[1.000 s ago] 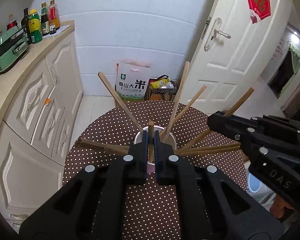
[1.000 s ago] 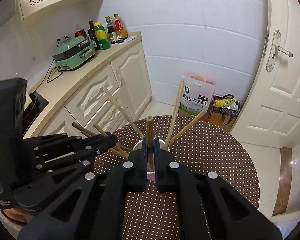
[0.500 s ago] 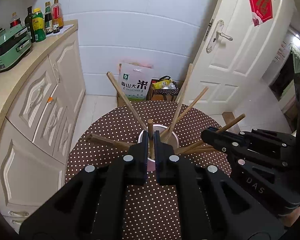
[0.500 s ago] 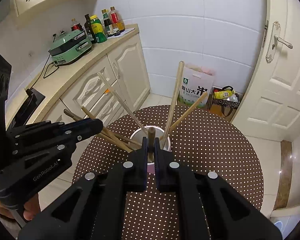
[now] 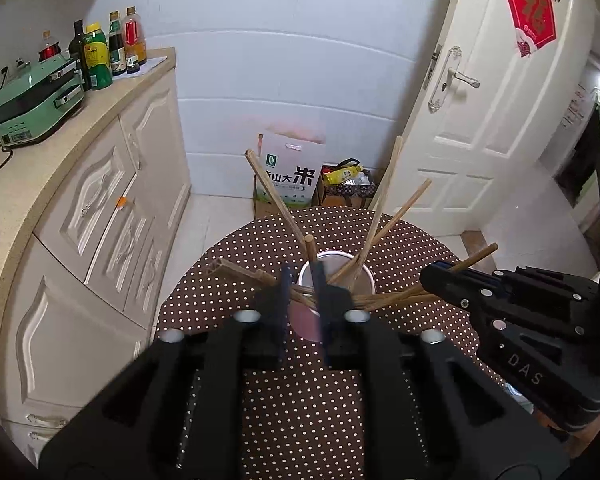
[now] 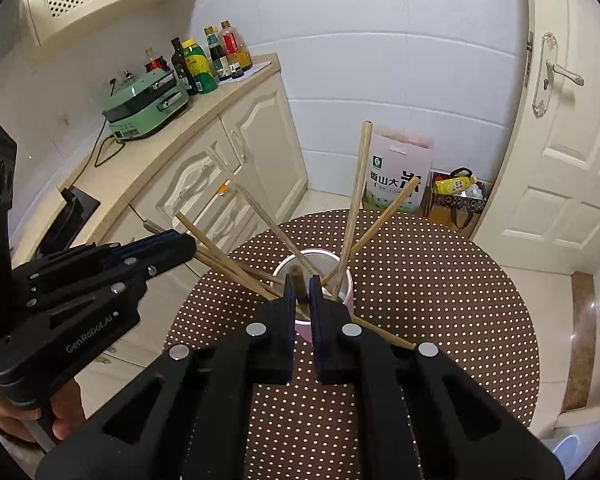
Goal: Organize utensils
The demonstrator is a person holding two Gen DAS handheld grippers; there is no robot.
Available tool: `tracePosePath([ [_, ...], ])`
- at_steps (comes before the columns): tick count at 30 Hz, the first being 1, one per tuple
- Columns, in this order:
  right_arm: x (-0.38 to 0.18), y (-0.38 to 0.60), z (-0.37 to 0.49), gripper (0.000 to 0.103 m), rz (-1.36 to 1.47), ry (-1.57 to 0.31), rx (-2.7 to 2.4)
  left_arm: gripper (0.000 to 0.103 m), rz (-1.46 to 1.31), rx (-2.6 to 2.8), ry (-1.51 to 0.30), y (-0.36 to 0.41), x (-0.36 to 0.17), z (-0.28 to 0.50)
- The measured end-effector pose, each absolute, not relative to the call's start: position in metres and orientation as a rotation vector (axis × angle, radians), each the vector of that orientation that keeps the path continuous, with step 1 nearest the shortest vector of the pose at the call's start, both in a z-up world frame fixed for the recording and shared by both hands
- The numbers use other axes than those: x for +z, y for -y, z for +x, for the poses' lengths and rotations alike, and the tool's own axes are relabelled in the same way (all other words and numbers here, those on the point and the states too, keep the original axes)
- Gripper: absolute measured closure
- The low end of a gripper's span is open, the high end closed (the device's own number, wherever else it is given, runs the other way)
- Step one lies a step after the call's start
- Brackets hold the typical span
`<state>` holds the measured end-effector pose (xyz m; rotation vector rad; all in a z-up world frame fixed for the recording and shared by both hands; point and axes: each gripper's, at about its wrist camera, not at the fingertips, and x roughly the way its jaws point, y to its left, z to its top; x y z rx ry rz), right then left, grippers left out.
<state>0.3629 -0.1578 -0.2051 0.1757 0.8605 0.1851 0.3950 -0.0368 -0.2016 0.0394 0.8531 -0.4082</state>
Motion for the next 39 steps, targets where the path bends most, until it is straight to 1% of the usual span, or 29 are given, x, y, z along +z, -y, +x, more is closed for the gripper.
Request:
tracePosePath([
  [1, -0.205, 0.158, 0.362, 0.095, 0.184, -0.861, 0.192, 0.050, 0.031, -0.405, -0.844, 0.035, -0.200, 0.393],
  [5, -0.202, 0.157, 0.358, 0.094, 0.197, -0.849, 0.187, 0.049, 0.027, -0.392, -0.822, 0.030, -0.197, 0.388],
  [8, -0.199, 0.158, 0.353, 0.084, 0.204, -0.834, 0.175, 0.049, 0.023, -0.391, -0.825, 0.027, -0.196, 0.385],
  [10, -0.196, 0.158, 0.348, 0.073, 0.210, -0.821, 0.170, 0.049, 0.024, -0.391, -0.825, 0.026, -0.197, 0.383],
  [15, -0.190, 0.159, 0.334, 0.067, 0.219, -0.795, 0.155, 0.044, 0.034, -0.379, -0.803, 0.021, -0.194, 0.373],
  [18, -0.186, 0.159, 0.324, 0.066, 0.228, -0.780, 0.141, 0.039, 0.041, -0.381, -0.783, 0.016, -0.190, 0.365],
  [23, -0.176, 0.156, 0.303, 0.064, 0.236, -0.746, 0.109, 0.035, 0.054, -0.376, -0.747, 0.009, -0.181, 0.350],
  [28, -0.163, 0.152, 0.285, 0.057, 0.206, -0.714, 0.084, 0.029, 0.044, -0.355, -0.726, -0.001, -0.169, 0.337],
  [39, -0.137, 0.153, 0.256, 0.045, 0.178, -0.645, 0.133, 0.022, 0.061, -0.249, -0.671, -0.004, -0.148, 0.304],
])
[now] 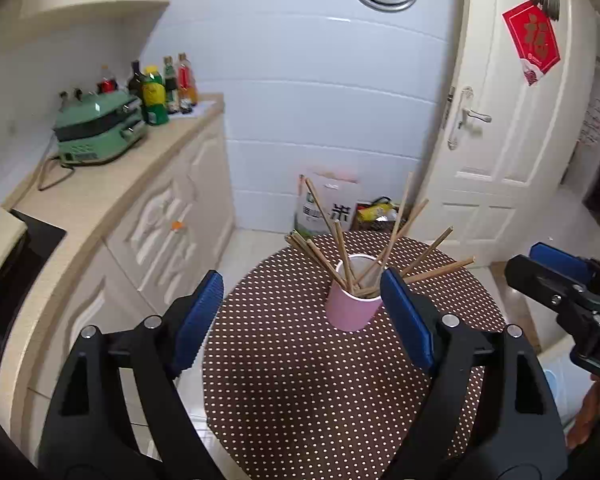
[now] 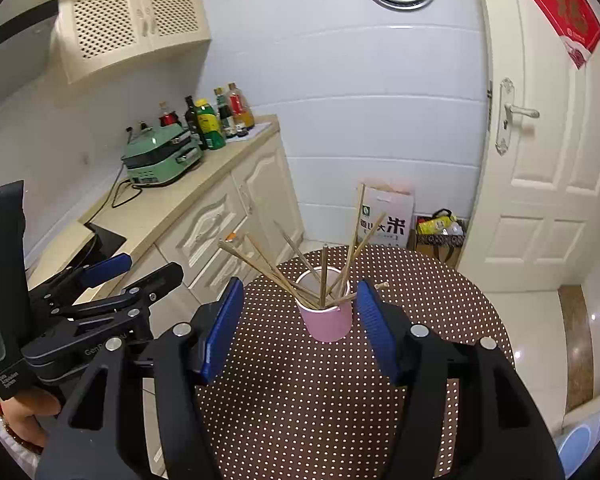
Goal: Organize utensils
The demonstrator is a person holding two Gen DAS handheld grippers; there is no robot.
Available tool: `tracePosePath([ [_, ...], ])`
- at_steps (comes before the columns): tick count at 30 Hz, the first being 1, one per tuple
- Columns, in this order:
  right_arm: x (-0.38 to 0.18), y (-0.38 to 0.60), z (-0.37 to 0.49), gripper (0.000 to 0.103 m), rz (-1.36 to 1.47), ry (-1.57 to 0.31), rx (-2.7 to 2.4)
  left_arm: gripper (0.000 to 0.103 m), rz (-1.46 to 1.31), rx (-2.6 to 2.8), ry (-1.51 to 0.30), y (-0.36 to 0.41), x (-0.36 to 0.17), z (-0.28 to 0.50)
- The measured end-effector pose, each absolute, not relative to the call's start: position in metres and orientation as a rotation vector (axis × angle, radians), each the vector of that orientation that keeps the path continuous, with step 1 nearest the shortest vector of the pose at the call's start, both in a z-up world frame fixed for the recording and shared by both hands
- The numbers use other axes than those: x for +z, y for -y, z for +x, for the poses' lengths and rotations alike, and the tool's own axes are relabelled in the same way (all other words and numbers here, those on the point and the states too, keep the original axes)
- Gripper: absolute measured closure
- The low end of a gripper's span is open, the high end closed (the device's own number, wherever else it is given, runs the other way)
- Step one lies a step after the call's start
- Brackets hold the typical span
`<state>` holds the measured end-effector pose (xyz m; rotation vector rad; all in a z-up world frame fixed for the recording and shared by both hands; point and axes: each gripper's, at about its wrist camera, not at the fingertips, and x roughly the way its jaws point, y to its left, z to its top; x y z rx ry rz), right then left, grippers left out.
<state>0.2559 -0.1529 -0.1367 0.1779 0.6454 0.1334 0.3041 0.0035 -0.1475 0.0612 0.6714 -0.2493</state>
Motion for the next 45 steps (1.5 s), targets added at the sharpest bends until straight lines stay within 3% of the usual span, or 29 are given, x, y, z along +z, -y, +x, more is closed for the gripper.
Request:
tracePosePath([
  [24, -0.093, 0.213, 0.142, 0.015, 0.031, -0.424, 0.175, 0.010, 0.069, -0.109, -0.426, 0.057, -0.085, 0.161],
  [45, -0.075, 0.207, 0.092, 0.011, -0.006, -0.305, 0.200, 0.007, 0.066, -0.051, -0.298, 0.053, -0.058, 0.094],
])
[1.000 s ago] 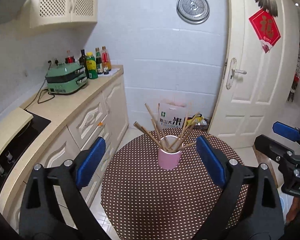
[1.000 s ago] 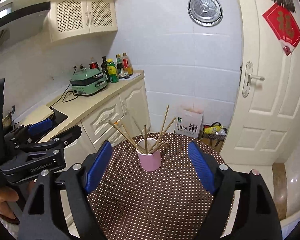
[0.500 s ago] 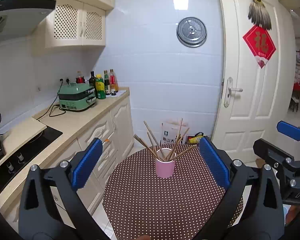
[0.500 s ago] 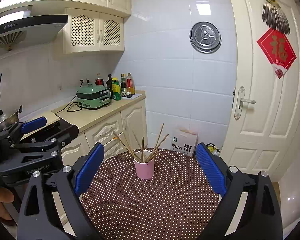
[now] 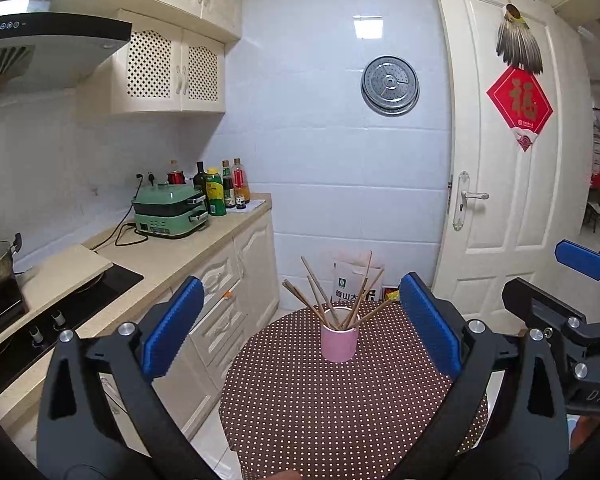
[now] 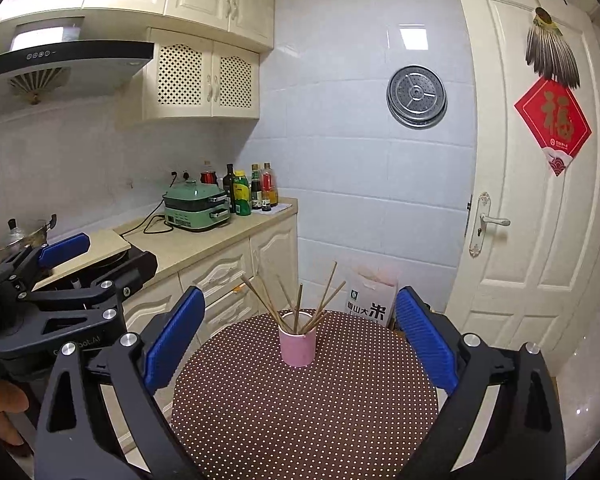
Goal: Organize utensils
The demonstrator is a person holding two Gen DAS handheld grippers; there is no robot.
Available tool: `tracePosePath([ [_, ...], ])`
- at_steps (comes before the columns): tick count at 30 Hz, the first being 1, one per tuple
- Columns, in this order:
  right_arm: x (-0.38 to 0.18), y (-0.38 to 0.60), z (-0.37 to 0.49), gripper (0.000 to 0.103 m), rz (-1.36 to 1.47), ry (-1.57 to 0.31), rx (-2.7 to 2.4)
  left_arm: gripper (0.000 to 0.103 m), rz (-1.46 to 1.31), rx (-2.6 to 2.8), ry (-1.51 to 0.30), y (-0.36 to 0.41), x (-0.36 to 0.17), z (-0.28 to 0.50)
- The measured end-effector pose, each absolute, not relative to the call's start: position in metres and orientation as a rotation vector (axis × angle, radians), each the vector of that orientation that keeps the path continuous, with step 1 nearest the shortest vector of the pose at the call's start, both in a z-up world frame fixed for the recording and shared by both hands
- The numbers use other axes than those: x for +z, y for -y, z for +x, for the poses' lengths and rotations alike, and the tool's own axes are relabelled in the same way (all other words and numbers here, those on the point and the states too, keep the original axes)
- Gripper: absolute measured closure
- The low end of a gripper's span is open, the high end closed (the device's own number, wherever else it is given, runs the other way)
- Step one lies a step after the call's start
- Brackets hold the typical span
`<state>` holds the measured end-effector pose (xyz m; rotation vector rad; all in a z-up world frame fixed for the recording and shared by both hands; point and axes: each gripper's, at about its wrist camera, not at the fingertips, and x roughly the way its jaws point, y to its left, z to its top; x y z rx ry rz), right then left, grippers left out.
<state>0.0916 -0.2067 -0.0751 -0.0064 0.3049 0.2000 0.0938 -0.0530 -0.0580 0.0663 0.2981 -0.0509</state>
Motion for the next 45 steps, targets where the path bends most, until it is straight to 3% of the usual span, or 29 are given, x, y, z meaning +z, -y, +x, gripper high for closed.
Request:
tracePosePath([
  [45, -0.068, 0.205, 0.078, 0.010, -0.017, -0.266, 0.226, 0.007, 0.076, -0.013, -0.253, 0.052, -0.044, 0.074],
])
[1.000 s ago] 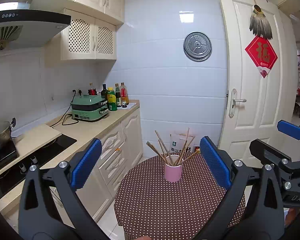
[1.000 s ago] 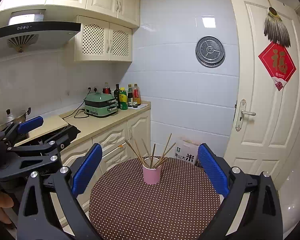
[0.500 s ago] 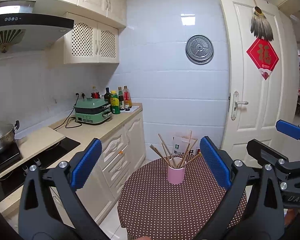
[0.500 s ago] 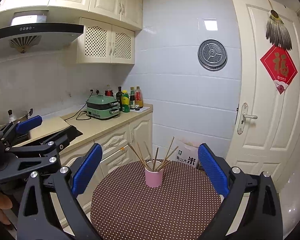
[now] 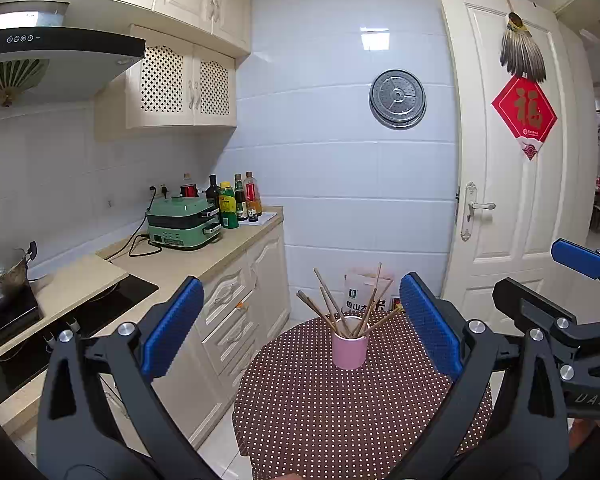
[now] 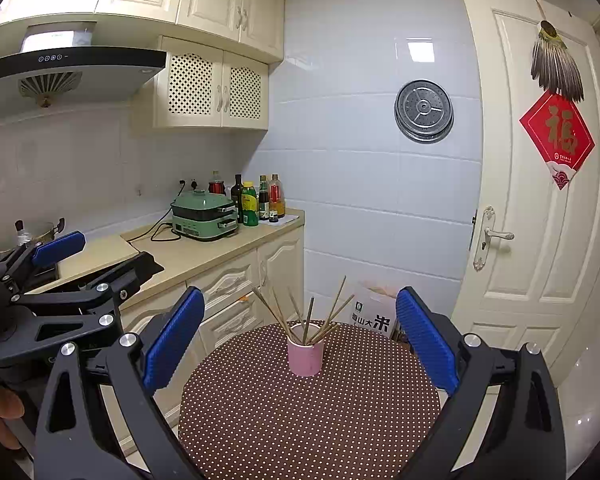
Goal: Organize utensils
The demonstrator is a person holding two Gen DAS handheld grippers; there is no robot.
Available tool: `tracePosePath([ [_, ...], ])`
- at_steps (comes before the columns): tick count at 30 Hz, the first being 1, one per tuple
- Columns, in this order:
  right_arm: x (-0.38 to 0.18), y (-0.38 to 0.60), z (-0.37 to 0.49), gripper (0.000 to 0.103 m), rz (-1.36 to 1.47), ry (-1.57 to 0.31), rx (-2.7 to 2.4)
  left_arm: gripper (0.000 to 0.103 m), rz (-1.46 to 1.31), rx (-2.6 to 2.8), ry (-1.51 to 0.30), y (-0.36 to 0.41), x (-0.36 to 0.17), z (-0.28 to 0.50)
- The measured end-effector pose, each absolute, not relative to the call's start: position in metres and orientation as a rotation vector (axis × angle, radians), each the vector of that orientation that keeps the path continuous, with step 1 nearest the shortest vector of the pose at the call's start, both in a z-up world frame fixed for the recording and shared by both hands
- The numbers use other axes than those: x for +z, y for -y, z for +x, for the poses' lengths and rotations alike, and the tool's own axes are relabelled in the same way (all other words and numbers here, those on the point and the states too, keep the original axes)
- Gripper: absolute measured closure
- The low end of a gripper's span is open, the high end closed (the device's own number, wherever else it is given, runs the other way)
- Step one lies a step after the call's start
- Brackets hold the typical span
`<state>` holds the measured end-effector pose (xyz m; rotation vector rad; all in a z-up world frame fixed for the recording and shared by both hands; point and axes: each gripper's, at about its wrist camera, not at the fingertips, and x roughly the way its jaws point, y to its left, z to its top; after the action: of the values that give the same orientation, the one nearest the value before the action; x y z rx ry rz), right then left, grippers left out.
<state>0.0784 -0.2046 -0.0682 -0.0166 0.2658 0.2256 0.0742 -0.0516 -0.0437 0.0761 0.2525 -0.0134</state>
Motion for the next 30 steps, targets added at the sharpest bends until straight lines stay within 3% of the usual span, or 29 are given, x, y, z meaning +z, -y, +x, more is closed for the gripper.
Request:
tracePosePath([
  [30, -0.0672, 0.2067, 0.0811, 0.010, 0.008, -0.277, 0.226, 0.007, 0.095, -0.006, -0.257, 0.0590, -0.0438, 0.0778],
])
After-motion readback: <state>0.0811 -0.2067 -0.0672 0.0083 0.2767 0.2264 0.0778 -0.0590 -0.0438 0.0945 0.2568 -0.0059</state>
